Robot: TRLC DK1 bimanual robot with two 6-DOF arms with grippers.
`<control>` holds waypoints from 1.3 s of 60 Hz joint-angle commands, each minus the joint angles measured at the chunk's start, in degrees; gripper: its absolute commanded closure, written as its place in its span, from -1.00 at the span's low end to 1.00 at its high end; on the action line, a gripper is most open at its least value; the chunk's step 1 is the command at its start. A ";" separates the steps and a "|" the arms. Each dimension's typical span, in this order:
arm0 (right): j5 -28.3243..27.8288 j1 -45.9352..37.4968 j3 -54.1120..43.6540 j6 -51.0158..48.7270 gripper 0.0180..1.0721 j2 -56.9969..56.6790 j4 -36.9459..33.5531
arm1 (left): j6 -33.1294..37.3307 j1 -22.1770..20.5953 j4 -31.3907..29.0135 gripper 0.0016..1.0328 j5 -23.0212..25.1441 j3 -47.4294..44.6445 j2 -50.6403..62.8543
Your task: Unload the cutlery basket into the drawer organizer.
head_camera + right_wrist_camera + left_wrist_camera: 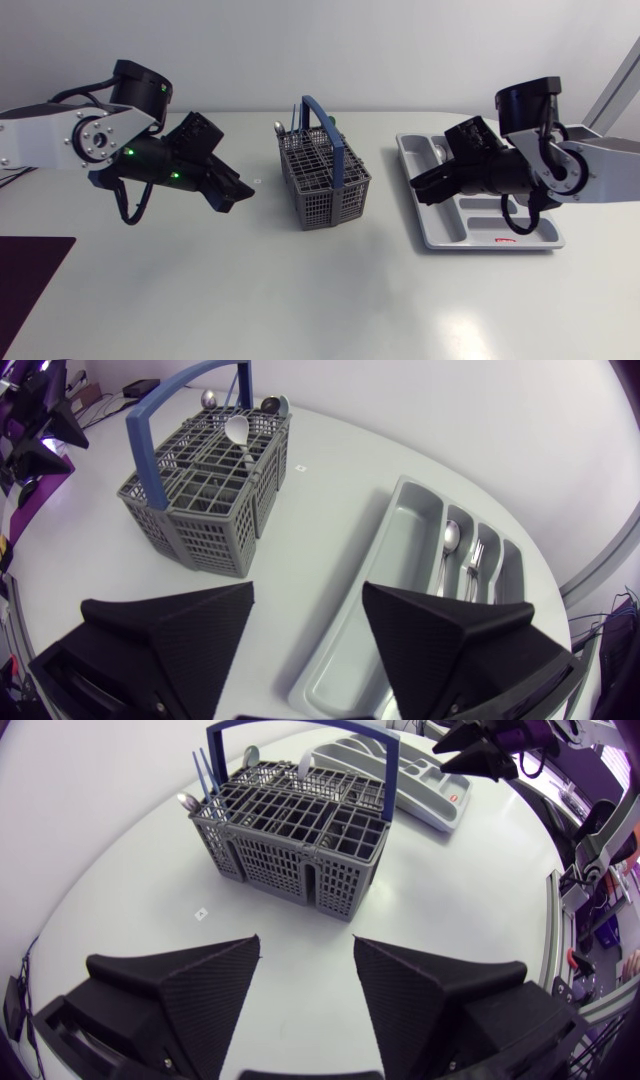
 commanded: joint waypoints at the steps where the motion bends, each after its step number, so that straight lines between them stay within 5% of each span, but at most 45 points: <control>1: -1.10 0.44 3.19 -0.47 0.58 4.04 2.46 | 2.40 0.64 1.02 -0.24 2.11 2.03 4.20; 8: -3.91 0.61 7.41 2.17 0.88 10.63 3.16 | 1.88 0.64 2.52 0.03 2.99 3.35 7.71; 31: -5.84 2.64 21.56 4.63 0.89 26.54 0.18 | -1.29 -2.53 11.74 0.52 5.71 5.02 12.99; 53: -14.19 5.62 23.23 6.74 0.89 27.07 -5.63 | -3.13 -5.69 11.74 0.55 7.73 9.33 19.93; 78: -14.89 18.28 14.52 8.32 0.89 15.02 -11.07 | -0.76 -4.99 8.32 0.55 15.82 3.44 14.75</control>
